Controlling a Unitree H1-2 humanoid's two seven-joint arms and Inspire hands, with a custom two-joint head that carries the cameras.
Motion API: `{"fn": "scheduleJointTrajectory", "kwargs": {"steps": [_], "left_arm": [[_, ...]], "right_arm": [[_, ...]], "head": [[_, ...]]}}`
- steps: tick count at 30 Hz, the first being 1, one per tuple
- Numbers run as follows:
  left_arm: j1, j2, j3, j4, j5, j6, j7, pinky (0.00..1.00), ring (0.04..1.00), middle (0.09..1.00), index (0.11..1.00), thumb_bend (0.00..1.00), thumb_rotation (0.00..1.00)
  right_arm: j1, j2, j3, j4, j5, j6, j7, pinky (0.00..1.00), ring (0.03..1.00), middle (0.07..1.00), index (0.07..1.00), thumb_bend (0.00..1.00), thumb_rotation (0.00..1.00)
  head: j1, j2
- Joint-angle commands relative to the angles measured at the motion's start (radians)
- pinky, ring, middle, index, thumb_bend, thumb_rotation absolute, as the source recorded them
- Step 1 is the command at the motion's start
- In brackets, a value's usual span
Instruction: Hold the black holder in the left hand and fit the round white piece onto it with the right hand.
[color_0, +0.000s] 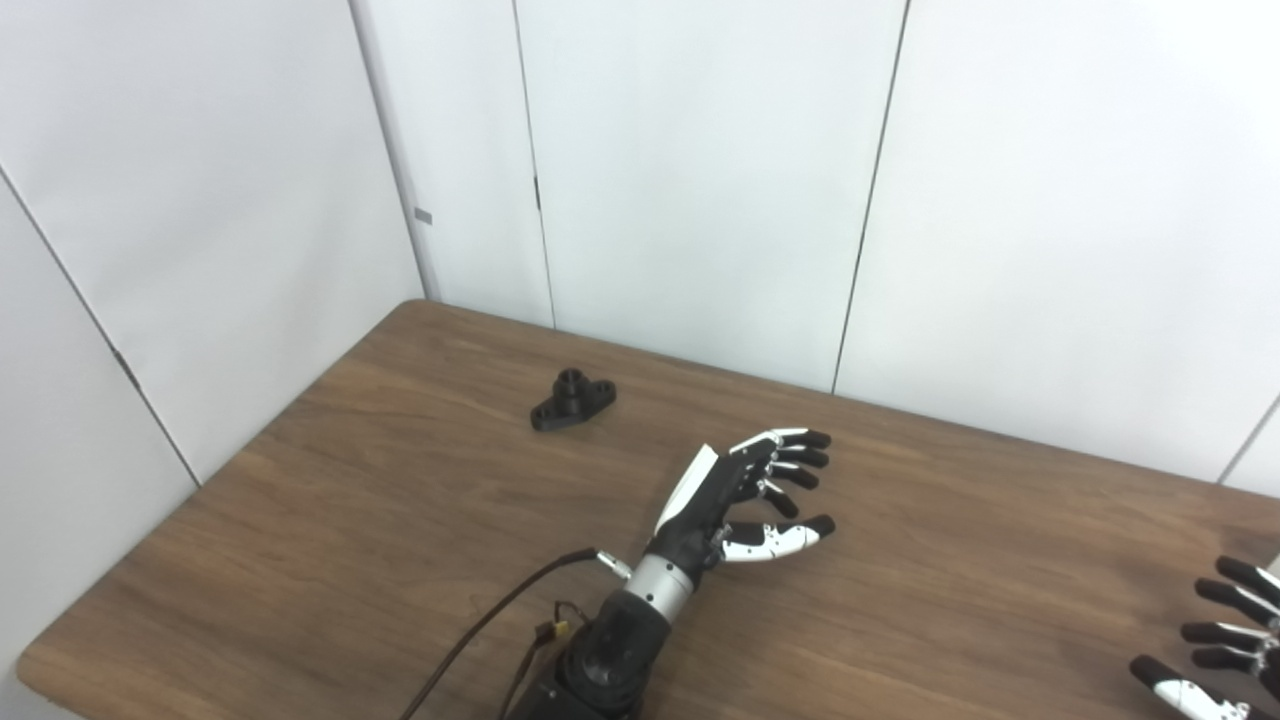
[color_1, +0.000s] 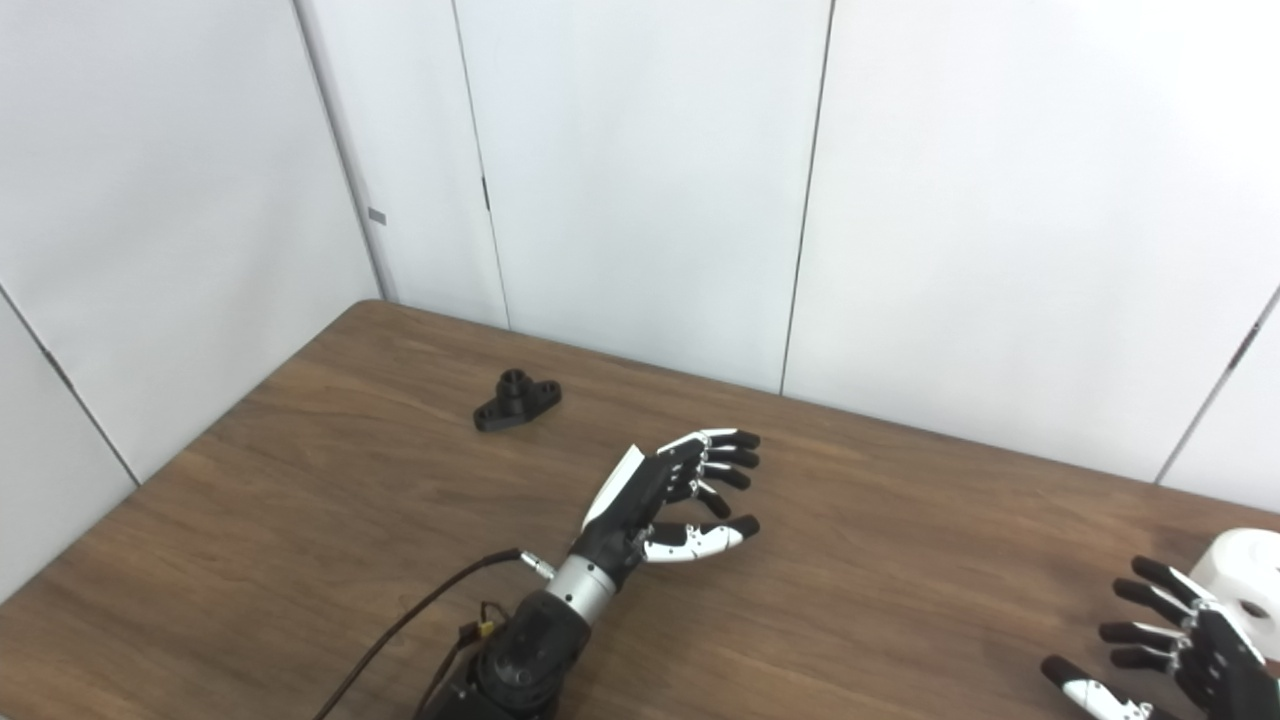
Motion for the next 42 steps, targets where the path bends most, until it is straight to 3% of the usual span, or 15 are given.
{"fn": "scheduleJointTrajectory", "kwargs": {"steps": [1,6,14,18,21,25,34,42], "left_arm": [[0.035,-0.019,-0.014,0.043,0.004,-0.01,0.012,0.53,0.705,0.759,0.779,0.56,0.0],[0.026,0.003,-0.012,0.019,-0.016,0.009,-0.021,0.52,0.722,0.8,0.785,0.6,0.0],[-0.007,0.066,0.006,-0.069,-0.071,0.08,-0.105,0.57,0.652,0.718,0.709,0.75,0.0],[-0.03,0.126,-0.008,-0.112,0.003,0.113,-0.116,0.57,0.688,0.725,0.703,0.76,0.0],[-0.046,0.175,-0.014,-0.153,0.041,0.156,-0.135,0.54,0.655,0.709,0.712,0.75,0.0],[-0.063,0.22,-0.006,-0.186,0.071,0.191,-0.127,0.54,0.647,0.708,0.704,0.77,0.0],[-0.102,0.297,0.019,-0.211,0.125,0.174,-0.111,0.59,0.719,0.762,0.719,0.77,0.0],[-0.136,0.34,0.075,-0.272,0.2,0.249,-0.079,0.59,0.728,0.763,0.712,0.74,0.0]], "right_arm": [[-0.023,-0.01,-0.008,-0.024,0.011,-0.03,-0.005,0.52,0.581,0.722,0.77,0.62,0.0],[-0.023,-0.012,-0.007,-0.028,0.01,-0.019,-0.004,0.52,0.588,0.732,0.777,0.61,0.0],[-0.027,-0.021,-0.008,-0.013,0.015,-0.026,-0.001,0.53,0.589,0.739,0.778,0.6,0.0],[-0.024,-0.025,-0.009,-0.017,0.021,-0.02,0.004,0.54,0.594,0.744,0.782,0.6,0.0],[-0.023,-0.029,-0.007,-0.016,0.016,-0.025,0.005,0.55,0.593,0.747,0.785,0.6,0.0],[-0.025,-0.033,-0.005,-0.009,0.01,-0.036,0.003,0.56,0.588,0.747,0.783,0.6,0.0],[-0.023,-0.032,-0.007,-0.014,0.017,-0.021,0.008,0.57,0.606,0.753,0.786,0.6,0.0],[-0.022,-0.035,-0.005,-0.01,0.019,-0.033,0.011,0.56,0.599,0.75,0.782,0.58,0.0]], "head": [[0.002,0.003],[0.002,0.006],[0.005,0.008],[0.009,0.01],[0.01,0.012],[0.01,0.013],[0.01,0.016],[0.013,0.019]]}}
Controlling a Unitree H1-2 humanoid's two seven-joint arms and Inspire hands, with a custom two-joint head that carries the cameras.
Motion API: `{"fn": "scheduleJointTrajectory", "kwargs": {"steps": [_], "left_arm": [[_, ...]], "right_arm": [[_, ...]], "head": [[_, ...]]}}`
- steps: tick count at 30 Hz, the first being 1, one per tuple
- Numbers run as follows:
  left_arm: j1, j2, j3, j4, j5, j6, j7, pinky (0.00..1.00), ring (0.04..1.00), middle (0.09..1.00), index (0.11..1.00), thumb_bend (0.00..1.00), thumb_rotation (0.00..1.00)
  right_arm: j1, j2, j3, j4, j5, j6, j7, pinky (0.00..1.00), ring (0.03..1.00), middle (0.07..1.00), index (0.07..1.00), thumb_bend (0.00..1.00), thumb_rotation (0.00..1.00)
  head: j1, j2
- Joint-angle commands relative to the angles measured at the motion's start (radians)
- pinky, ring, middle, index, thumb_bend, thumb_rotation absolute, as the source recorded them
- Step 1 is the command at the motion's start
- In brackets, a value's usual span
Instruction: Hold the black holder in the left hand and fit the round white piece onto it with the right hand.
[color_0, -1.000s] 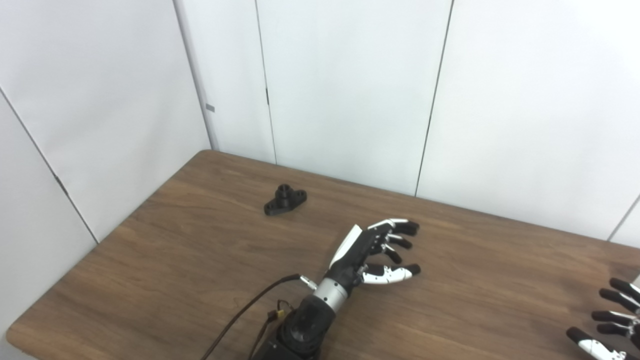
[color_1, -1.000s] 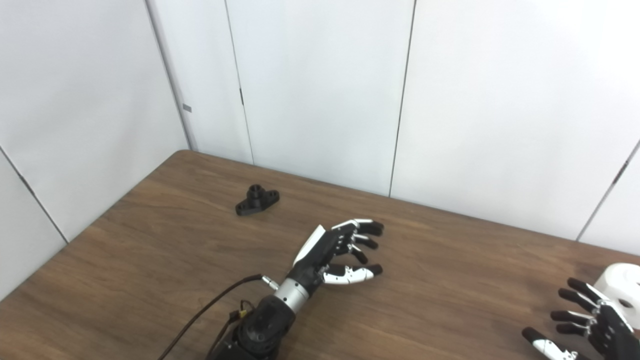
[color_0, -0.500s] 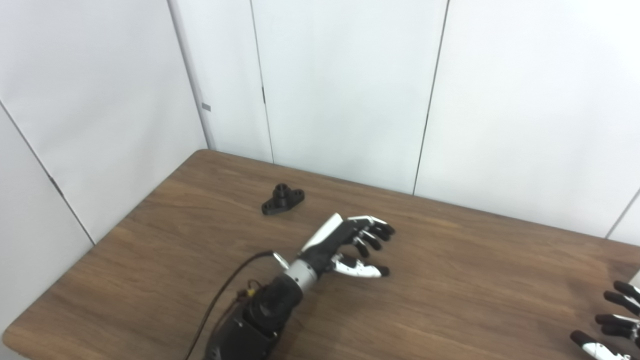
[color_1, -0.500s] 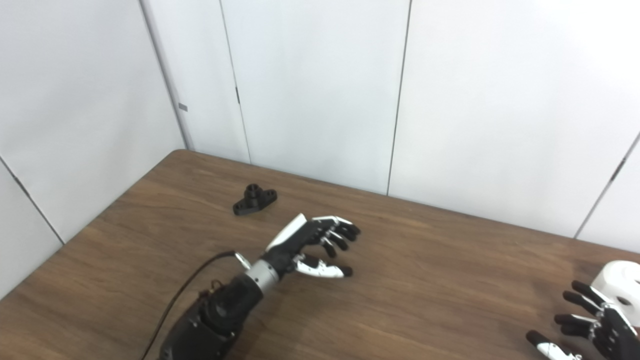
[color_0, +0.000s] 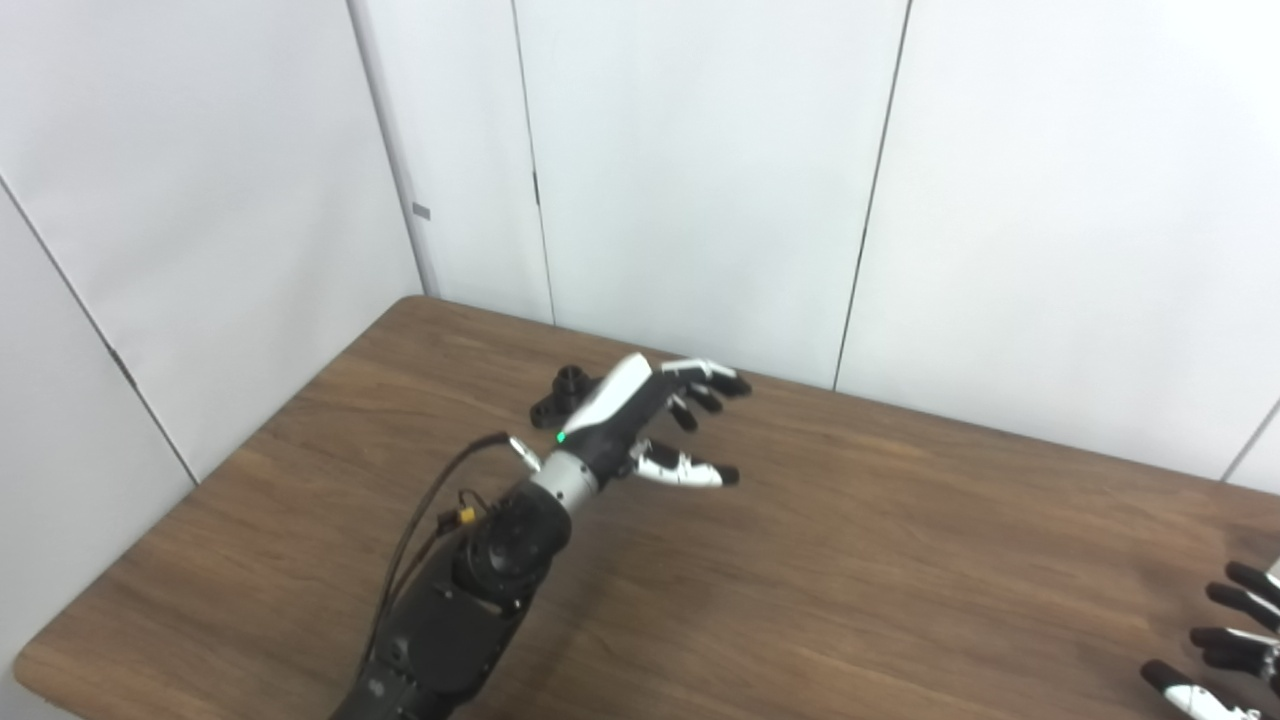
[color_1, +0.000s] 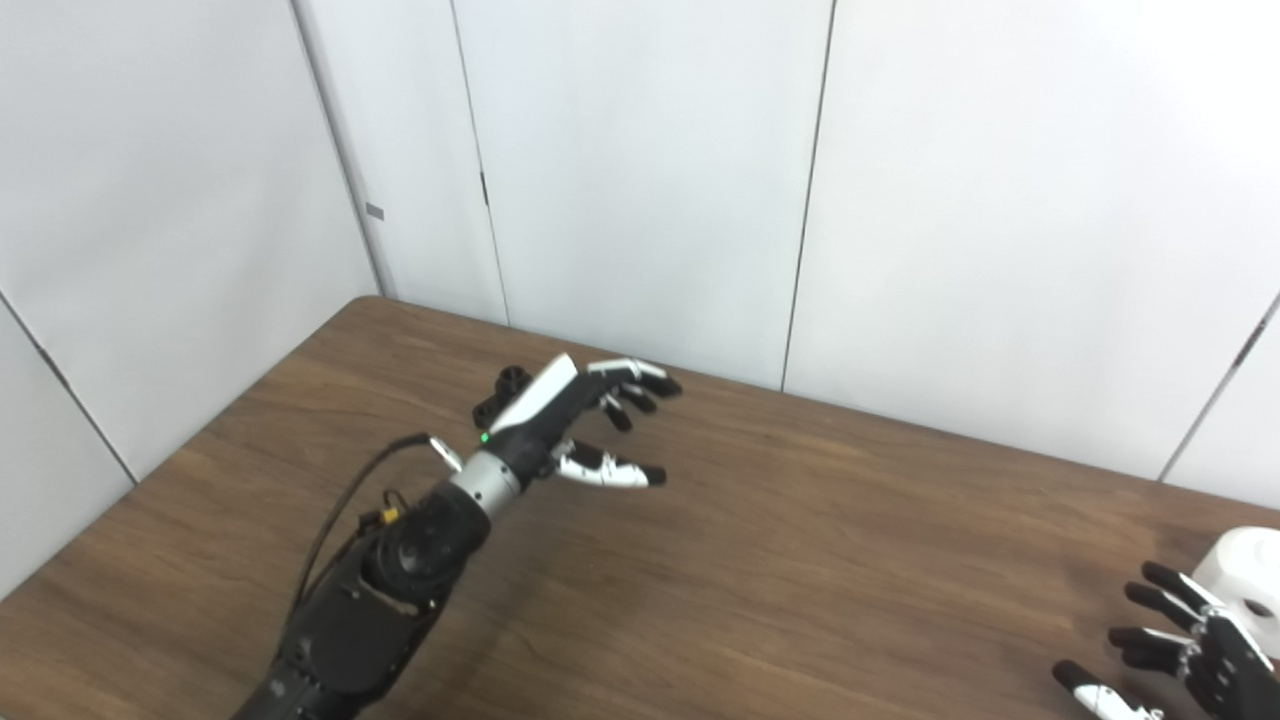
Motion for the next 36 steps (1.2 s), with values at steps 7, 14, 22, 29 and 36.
{"fn": "scheduleJointTrajectory", "kwargs": {"steps": [7,14,22,29,36], "left_arm": [[-0.078,0.079,0.055,-0.037,0.066,0.015,0.064,0.64,0.781,0.809,0.723,0.74,0.0],[-0.089,0.101,0.087,-0.023,0.146,0.043,0.143,0.7,0.852,0.876,0.748,0.77,0.03],[-0.092,0.138,0.07,0.003,0.287,0.136,0.181,0.77,0.982,0.994,0.804,0.86,0.21],[-0.103,0.144,0.061,0.058,0.381,0.275,0.209,0.98,1.0,1.0,0.833,0.99,0.3],[-0.117,0.183,0.022,0.117,0.423,0.387,0.168,1.0,1.0,1.0,0.841,1.0,0.42]], "right_arm": [[-0.023,-0.02,-0.005,-0.018,-0.001,-0.037,-0.002,0.57,0.598,0.755,0.782,0.58,0.0],[-0.024,-0.021,-0.007,-0.023,0.0,-0.032,-0.001,0.58,0.597,0.753,0.782,0.59,0.0],[-0.022,-0.021,-0.01,-0.038,0.005,-0.009,0.001,0.58,0.6,0.757,0.787,0.58,0.0],[-0.022,-0.025,-0.015,-0.03,0.02,-0.026,0.005,0.57,0.592,0.75,0.782,0.58,0.0],[-0.017,-0.027,-0.017,-0.043,0.004,-0.005,-0.006,0.58,0.664,0.751,0.786,0.54,0.07]], "head": [[0.001,0.001],[0.008,0.005],[0.007,0.01],[0.007,0.015],[0.01,0.022]]}}
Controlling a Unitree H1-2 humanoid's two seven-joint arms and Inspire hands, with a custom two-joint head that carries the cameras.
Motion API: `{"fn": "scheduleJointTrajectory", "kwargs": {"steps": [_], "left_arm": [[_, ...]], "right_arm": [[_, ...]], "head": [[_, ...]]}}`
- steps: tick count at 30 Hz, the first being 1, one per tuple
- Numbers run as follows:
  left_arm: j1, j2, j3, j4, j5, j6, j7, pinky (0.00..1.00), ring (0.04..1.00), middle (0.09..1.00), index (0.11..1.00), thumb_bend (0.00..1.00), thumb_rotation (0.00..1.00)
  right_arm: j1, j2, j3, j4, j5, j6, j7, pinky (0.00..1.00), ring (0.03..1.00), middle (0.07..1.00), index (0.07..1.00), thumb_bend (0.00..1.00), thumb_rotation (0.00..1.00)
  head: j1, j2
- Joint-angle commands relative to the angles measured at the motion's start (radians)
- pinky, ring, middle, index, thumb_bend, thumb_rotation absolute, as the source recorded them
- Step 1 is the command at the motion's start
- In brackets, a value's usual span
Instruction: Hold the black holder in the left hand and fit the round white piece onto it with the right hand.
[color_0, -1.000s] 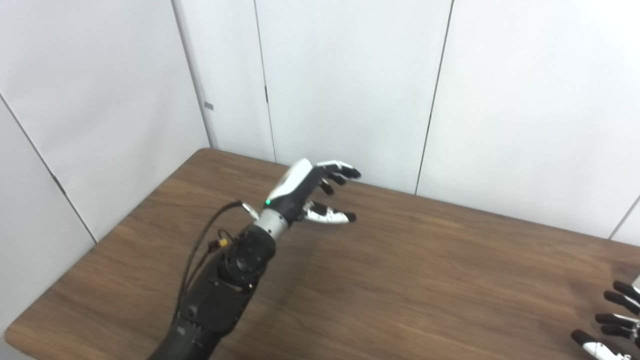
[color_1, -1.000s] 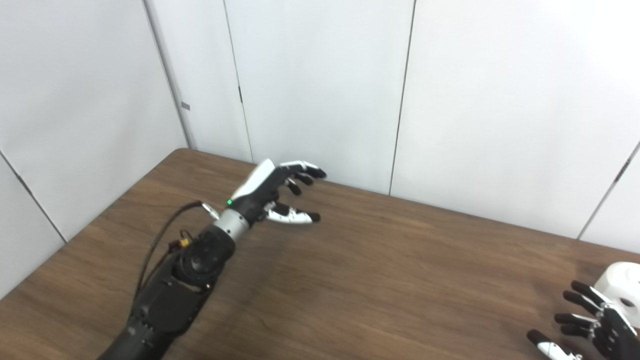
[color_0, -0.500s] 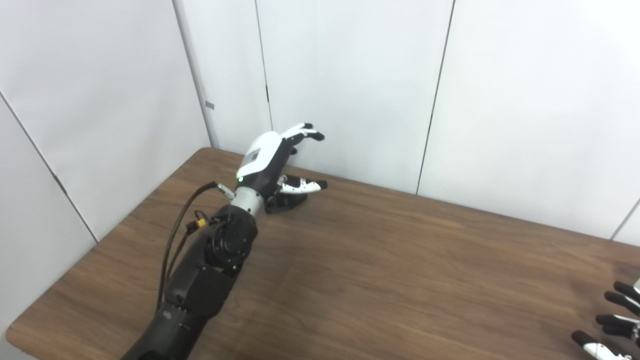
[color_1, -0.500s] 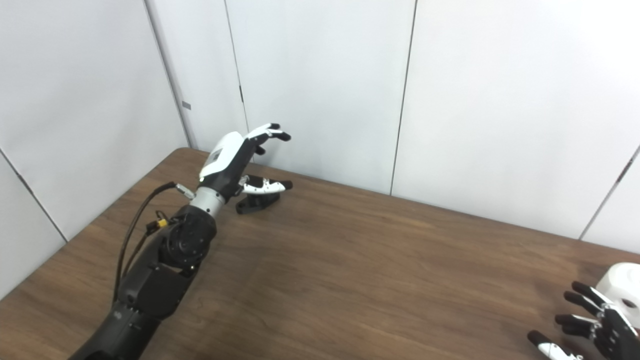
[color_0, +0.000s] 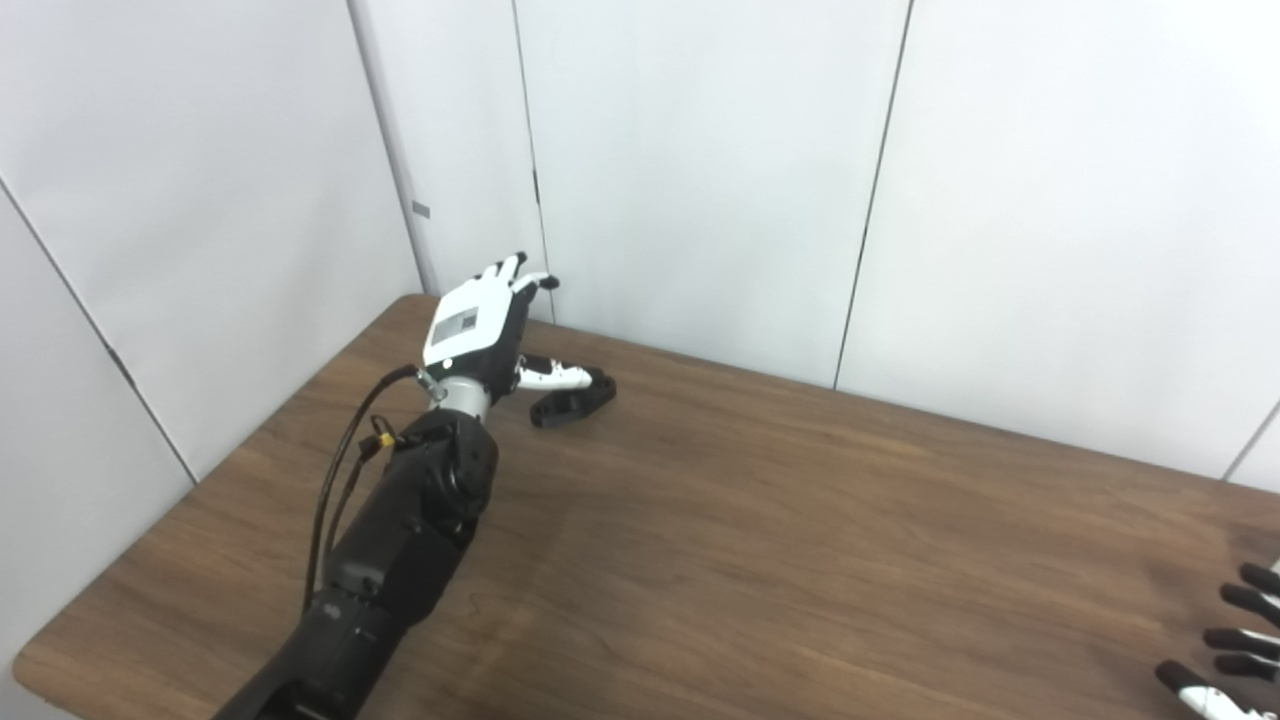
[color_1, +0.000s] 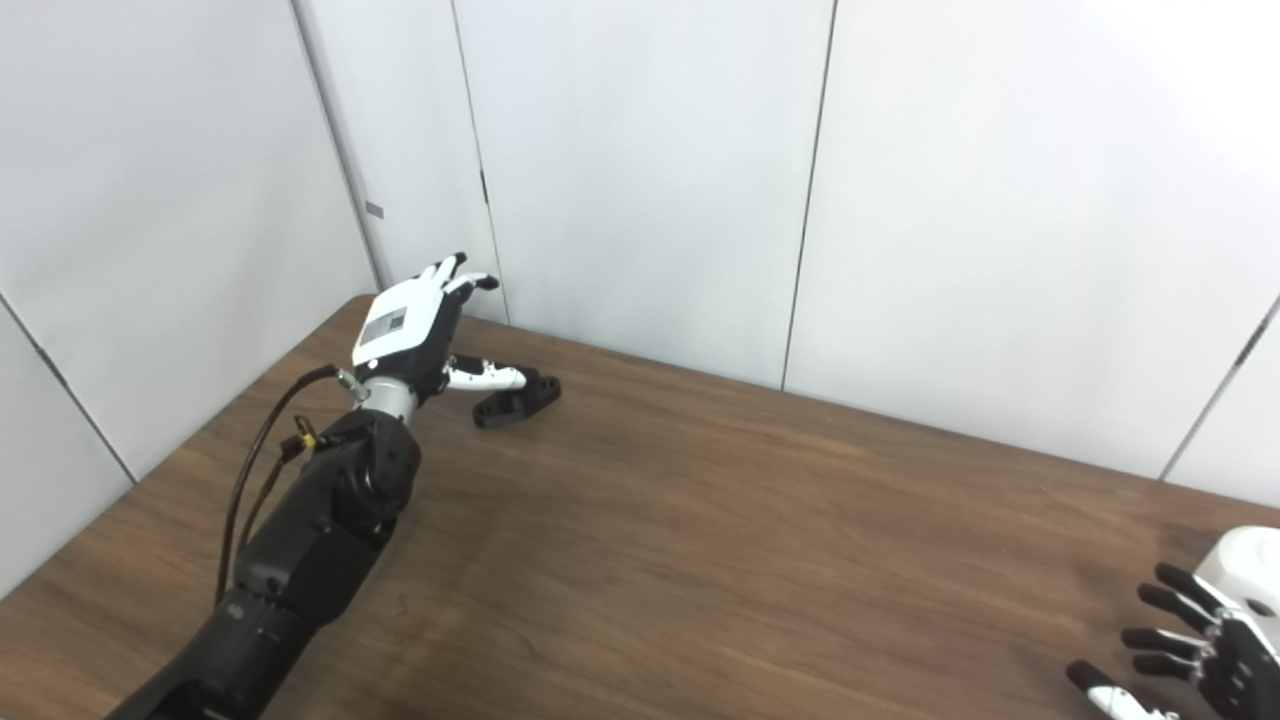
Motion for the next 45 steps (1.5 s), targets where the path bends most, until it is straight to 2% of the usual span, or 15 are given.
{"fn": "scheduleJointTrajectory", "kwargs": {"steps": [1,4,7,11,16,32,36,40,45], "left_arm": [[-0.053,0.05,-0.005,-0.002,0.028,0.026,0.006,1.0,1.0,1.0,0.84,1.0,0.43],[-0.056,0.06,-0.02,0.026,0.025,0.05,0.002,1.0,1.0,1.0,0.841,1.0,0.44],[-0.059,0.061,-0.021,0.052,0.006,0.063,0.002,1.0,1.0,1.0,0.843,1.0,0.45],[-0.059,0.057,-0.018,0.085,-0.025,0.054,0.013,1.0,1.0,1.0,0.826,1.0,0.4],[-0.059,0.049,-0.023,0.115,-0.052,0.065,0.013,1.0,1.0,1.0,0.806,1.0,0.42],[-0.047,-0.02,-0.017,0.237,-0.185,0.013,0.088,1.0,1.0,1.0,0.746,1.0,0.33],[-0.048,-0.059,-0.006,0.324,-0.201,-0.044,0.21,1.0,1.0,1.0,0.714,0.99,0.28],[-0.062,-0.113,0.018,0.447,-0.235,-0.136,0.36,1.0,1.0,0.996,0.675,0.94,0.24],[-0.083,-0.133,0.018,0.532,-0.269,-0.193,0.429,1.0,1.0,0.991,0.659,0.9,0.19]], "right_arm": [[-0.02,-0.011,-0.009,-0.036,-0.003,-0.008,-0.008,0.59,0.673,0.752,0.786,0.53,0.08],[-0.019,-0.011,-0.008,-0.04,-0.011,0.0,-0.011,0.61,0.701,0.75,0.782,0.5,0.08],[-0.018,-0.011,-0.009,-0.041,-0.011,0.002,-0.011,0.59,0.703,0.753,0.783,0.48,0.08],[-0.018,-0.01,-0.01,-0.041,-0.004,0.003,-0.009,0.58,0.698,0.754,0.783,0.47,0.07],[-0.015,-0.011,-0.011,-0.051,-0.002,0.011,-0.007,0.55,0.679,0.754,0.781,0.46,0.07],[-0.001,-0.011,-0.013,-0.078,0.003,0.037,-0.003,0.58,0.694,0.756,0.781,0.47,0.11],[0.0,-0.014,-0.01,-0.081,-0.003,0.041,-0.002,0.56,0.683,0.756,0.782,0.47,0.12],[0.003,-0.017,-0.006,-0.083,-0.011,0.038,-0.002,0.57,0.694,0.757,0.783,0.48,0.15],[0.005,-0.011,-0.008,-0.082,0.009,0.023,0.003,0.55,0.669,0.746,0.774,0.48,0.14]], "head": [[0.001,0.001],[0.001,0.001],[0.001,0.001],[-0.002,0.005],[-0.005,0.012],[-0.012,0.025],[-0.018,0.027],[-0.02,0.029],[-0.026,0.033]]}}
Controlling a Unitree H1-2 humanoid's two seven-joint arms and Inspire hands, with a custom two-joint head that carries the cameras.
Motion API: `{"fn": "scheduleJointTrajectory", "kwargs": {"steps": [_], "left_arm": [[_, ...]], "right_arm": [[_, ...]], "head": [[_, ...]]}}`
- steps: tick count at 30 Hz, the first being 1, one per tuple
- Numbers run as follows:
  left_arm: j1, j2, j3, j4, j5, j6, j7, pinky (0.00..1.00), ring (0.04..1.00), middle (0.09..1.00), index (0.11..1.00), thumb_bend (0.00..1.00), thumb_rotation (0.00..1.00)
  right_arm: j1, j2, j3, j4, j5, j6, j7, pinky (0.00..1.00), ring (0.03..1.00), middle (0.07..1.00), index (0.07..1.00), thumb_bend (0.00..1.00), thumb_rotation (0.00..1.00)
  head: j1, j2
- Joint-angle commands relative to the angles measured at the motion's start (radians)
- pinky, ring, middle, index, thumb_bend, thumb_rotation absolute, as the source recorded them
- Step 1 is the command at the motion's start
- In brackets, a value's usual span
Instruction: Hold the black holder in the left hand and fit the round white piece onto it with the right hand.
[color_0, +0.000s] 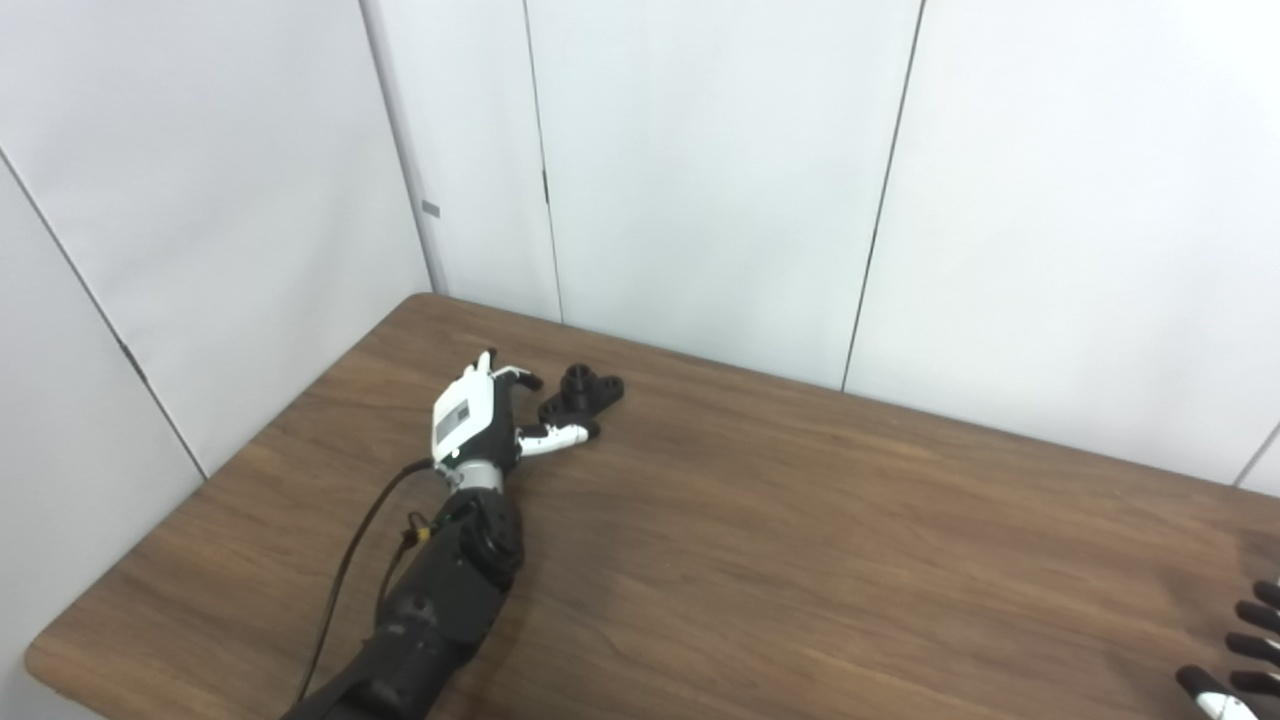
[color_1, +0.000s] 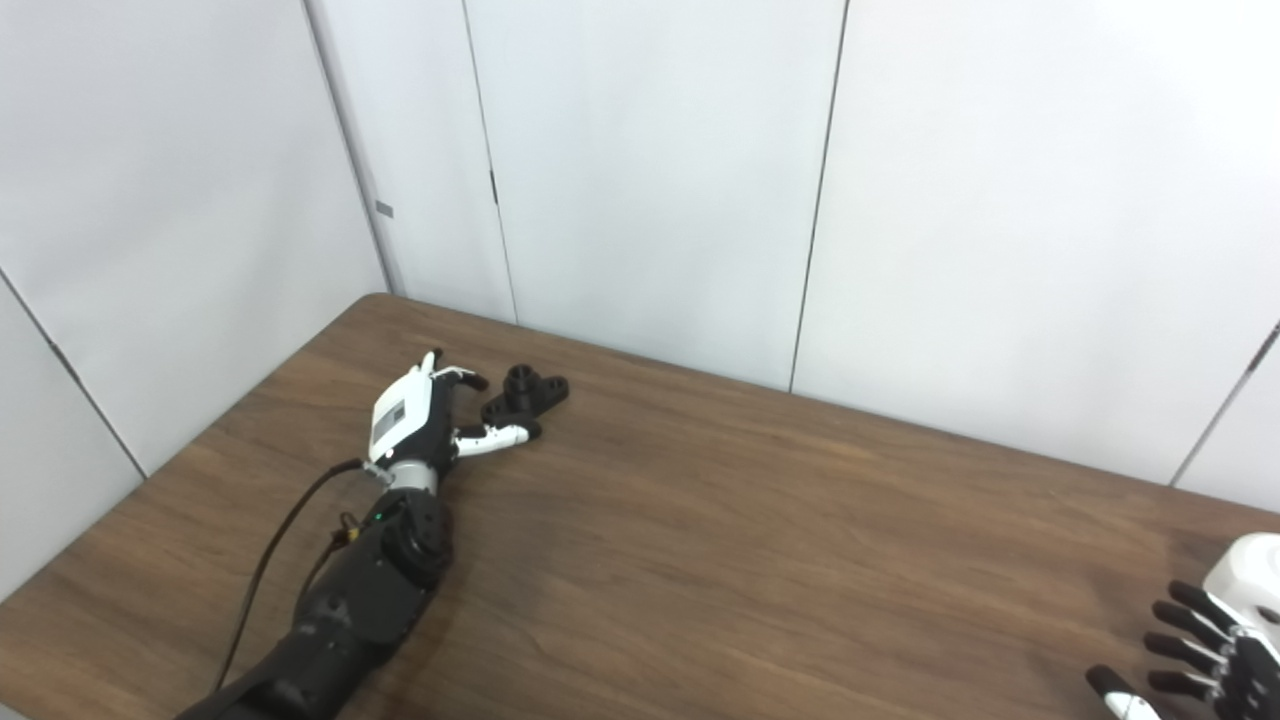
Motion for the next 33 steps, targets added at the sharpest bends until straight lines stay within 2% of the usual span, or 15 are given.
{"fn": "scheduleJointTrajectory", "kwargs": {"steps": [1,9,16,19,26,32,33], "left_arm": [[-0.023,-0.006,-0.004,0.027,-0.015,-0.019,0.021,1.0,1.0,0.99,0.657,0.9,0.18],[-0.036,-0.009,-0.024,0.058,-0.034,-0.032,0.036,1.0,1.0,0.98,0.651,0.89,0.18],[-0.033,-0.009,-0.033,0.065,-0.063,-0.075,0.018,0.97,1.0,0.972,0.633,0.89,0.13],[-0.03,-0.01,-0.04,0.06,-0.068,-0.073,0.007,0.93,0.996,0.962,0.631,0.88,0.11],[-0.02,-0.018,-0.042,0.058,-0.098,-0.089,-0.016,0.93,0.992,0.962,0.62,0.88,0.06],[-0.015,-0.023,-0.052,0.069,-0.104,-0.112,-0.014,0.89,0.984,0.955,0.595,0.89,0.06],[-0.016,-0.024,-0.051,0.073,-0.107,-0.115,-0.015,0.9,0.986,0.952,0.571,0.82,0.06]], "right_arm": [[-0.018,-0.009,-0.008,-0.04,0.01,-0.034,0.0,0.55,0.665,0.743,0.772,0.48,0.13],[-0.016,-0.013,-0.008,-0.049,0.008,-0.031,0.0,0.56,0.68,0.747,0.77,0.47,0.14],[-0.011,-0.013,-0.007,-0.06,0.002,-0.024,0.0,0.56,0.681,0.746,0.771,0.47,0.16],[-0.01,-0.01,-0.007,-0.068,0.003,-0.018,-0.001,0.55,0.673,0.743,0.768,0.47,0.15],[-0.008,-0.007,-0.008,-0.077,0.007,-0.011,0.0,0.54,0.662,0.735,0.763,0.47,0.14],[-0.007,-0.007,-0.008,-0.084,0.005,-0.004,-0.001,0.53,0.657,0.73,0.759,0.48,0.17],[-0.007,-0.007,-0.007,-0.085,0.006,-0.005,-0.001,0.53,0.658,0.73,0.759,0.48,0.17]], "head": [[-0.002,0.002],[-0.004,0.005],[-0.01,0.01],[-0.011,0.015],[-0.018,0.022],[-0.017,0.026],[-0.017,0.026]]}}
